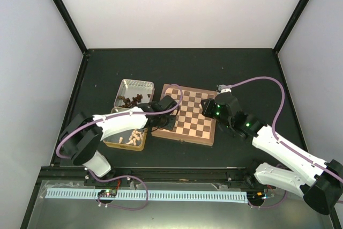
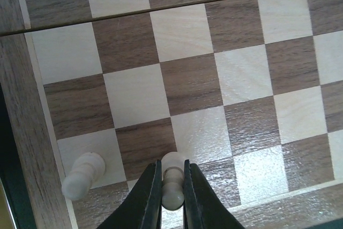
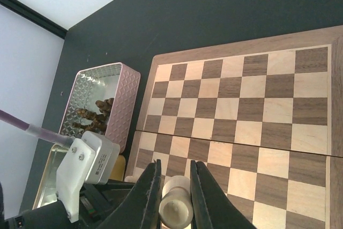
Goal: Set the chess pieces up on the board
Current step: Place the chess piece on the chessboard.
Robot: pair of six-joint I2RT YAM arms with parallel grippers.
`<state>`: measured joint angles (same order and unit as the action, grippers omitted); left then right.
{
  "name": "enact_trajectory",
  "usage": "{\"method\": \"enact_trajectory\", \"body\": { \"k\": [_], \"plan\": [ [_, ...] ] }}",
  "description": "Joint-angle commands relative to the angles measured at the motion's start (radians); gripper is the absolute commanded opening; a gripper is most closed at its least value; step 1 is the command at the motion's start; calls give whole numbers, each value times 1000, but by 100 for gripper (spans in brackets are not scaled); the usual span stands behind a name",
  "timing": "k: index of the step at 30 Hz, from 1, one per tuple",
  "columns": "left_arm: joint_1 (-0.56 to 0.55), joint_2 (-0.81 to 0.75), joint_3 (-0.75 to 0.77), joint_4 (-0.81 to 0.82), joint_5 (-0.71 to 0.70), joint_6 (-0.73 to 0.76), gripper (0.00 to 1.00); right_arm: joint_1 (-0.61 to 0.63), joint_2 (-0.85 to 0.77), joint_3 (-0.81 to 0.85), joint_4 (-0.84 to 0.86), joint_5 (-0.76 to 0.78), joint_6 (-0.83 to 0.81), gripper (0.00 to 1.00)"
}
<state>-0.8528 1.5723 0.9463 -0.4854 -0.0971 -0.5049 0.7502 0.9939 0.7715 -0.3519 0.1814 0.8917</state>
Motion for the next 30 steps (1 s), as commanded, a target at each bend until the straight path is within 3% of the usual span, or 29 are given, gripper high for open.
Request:
{"method": "enact_trajectory", "body": {
  "k": [1, 14, 30],
  "plan": [
    [-7, 20, 44, -25, -46, 1, 4, -6, -3, -9, 2, 29, 6, 8],
    [-6, 70, 73, -39, -79, 2, 7, -6, 2, -9, -2, 28, 12, 7],
    [-7, 42, 70, -67, -82, 0, 18, -6, -8, -11, -4, 26, 20, 7]
  ]
}}
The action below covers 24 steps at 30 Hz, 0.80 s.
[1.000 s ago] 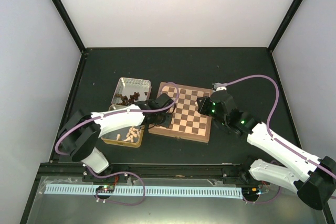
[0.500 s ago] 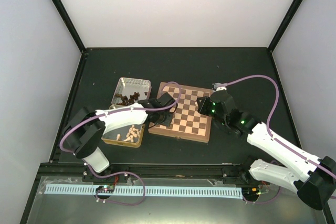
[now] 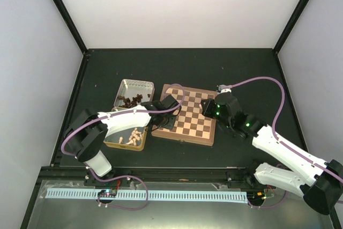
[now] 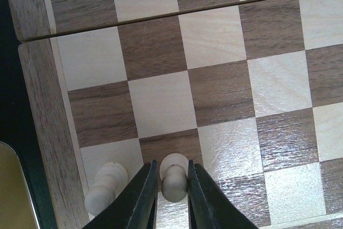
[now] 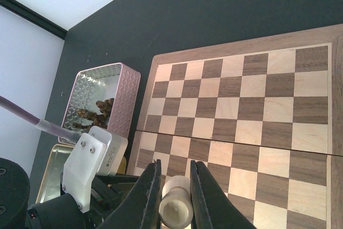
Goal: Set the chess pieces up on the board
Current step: Place the chess piece on the chessboard.
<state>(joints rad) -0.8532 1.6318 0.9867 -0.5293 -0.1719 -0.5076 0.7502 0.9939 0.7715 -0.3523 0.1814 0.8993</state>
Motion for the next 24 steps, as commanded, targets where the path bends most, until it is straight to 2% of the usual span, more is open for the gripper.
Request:
{"method": "enact_trajectory", "body": {
  "k": [1, 6, 13, 17, 24],
  "plan": [
    [-6, -20, 31, -22, -5, 3, 18, -6, -8, -11, -5, 25, 12, 7],
    [-7, -30, 37, -13, 13, 3, 19, -6, -17, -11, -8, 23, 17, 8],
    [-5, -82, 47, -21, 28, 2, 29, -5, -36, -14, -36, 32, 17, 8],
    [8, -186, 41, 2, 48, -1, 35, -6, -47, -31, -68, 31, -4, 8],
    [72, -425, -33, 119, 84, -26, 46, -5, 6, -65, -128, 58, -195, 7]
  ]
}}
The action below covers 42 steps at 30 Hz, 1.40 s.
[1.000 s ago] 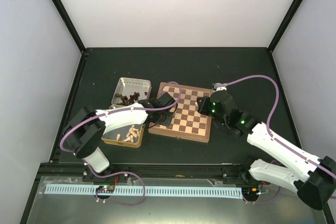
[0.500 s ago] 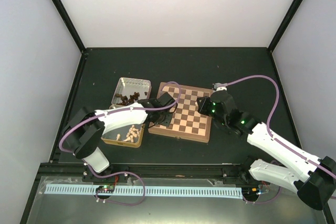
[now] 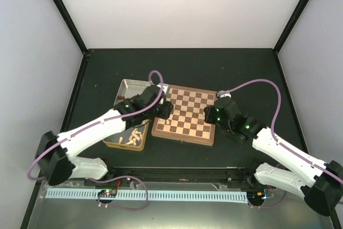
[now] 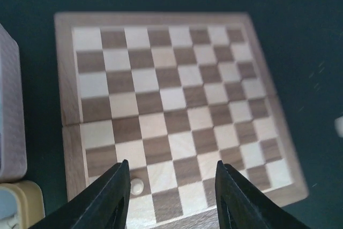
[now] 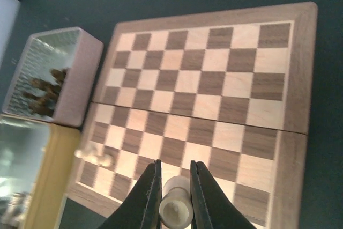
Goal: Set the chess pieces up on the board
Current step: Place the chess piece on the chessboard.
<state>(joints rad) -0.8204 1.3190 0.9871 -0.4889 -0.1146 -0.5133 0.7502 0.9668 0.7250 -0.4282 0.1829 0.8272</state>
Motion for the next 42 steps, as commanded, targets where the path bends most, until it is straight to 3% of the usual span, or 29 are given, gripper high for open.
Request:
{"method": "enact_trajectory", "body": {
  "k": [1, 11, 20, 23, 29, 31, 42],
  "plan": [
    [51, -144, -52, 100, 27, -24, 47, -5, 51, -27, -51, 72, -143, 7],
    [157, -305, -123, 149, 95, -37, 55, 150, 326, 5, -98, 285, -113, 7],
    [208, -317, -165, 166, 156, -40, 56, 186, 406, -33, -80, 258, -82, 8],
    [218, -316, -168, 170, 170, -44, 56, 187, 402, -47, -64, 223, -91, 15],
    [235, -311, -165, 171, 190, -44, 56, 178, 353, 9, -146, 236, -72, 42],
    [240, -309, -162, 170, 195, -42, 57, 162, 332, 32, -179, 226, -65, 47],
    [260, -311, -154, 144, 204, 7, 59, 93, 381, 122, -304, 66, -91, 45]
  ]
}}
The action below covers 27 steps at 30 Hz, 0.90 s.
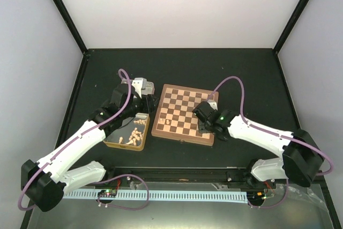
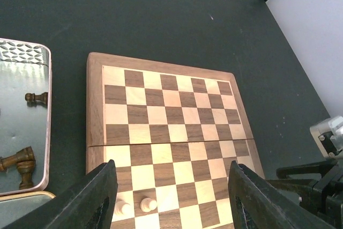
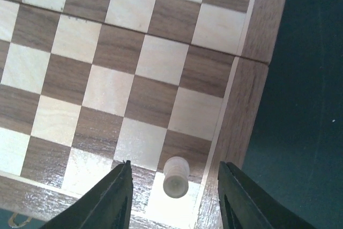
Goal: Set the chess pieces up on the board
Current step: Place the chess piece on the chessboard, then pick up the chess piece from the chessboard.
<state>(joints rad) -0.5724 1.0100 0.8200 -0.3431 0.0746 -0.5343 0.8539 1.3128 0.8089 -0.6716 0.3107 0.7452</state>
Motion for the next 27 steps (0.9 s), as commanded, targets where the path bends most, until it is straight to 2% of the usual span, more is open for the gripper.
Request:
{"method": "enact_trajectory", "body": {
  "k": [1, 12, 18, 22, 27],
  "plan": [
    [12, -3, 13, -2, 15, 29, 59, -12, 48, 44, -65, -70, -11, 44],
    [19, 7, 2, -1, 40, 30, 59, -24, 160, 74, -61, -47, -27, 26],
    [22, 14, 0, -1, 49, 30, 60, -25, 180, 79, -37, -46, -47, 23],
    [24, 14, -2, -4, 50, 30, 60, -25, 171, 69, -50, -46, -36, 16],
    [25, 15, -2, -7, 58, 31, 60, -24, 103, 30, -79, -89, -29, 12]
  ]
}}
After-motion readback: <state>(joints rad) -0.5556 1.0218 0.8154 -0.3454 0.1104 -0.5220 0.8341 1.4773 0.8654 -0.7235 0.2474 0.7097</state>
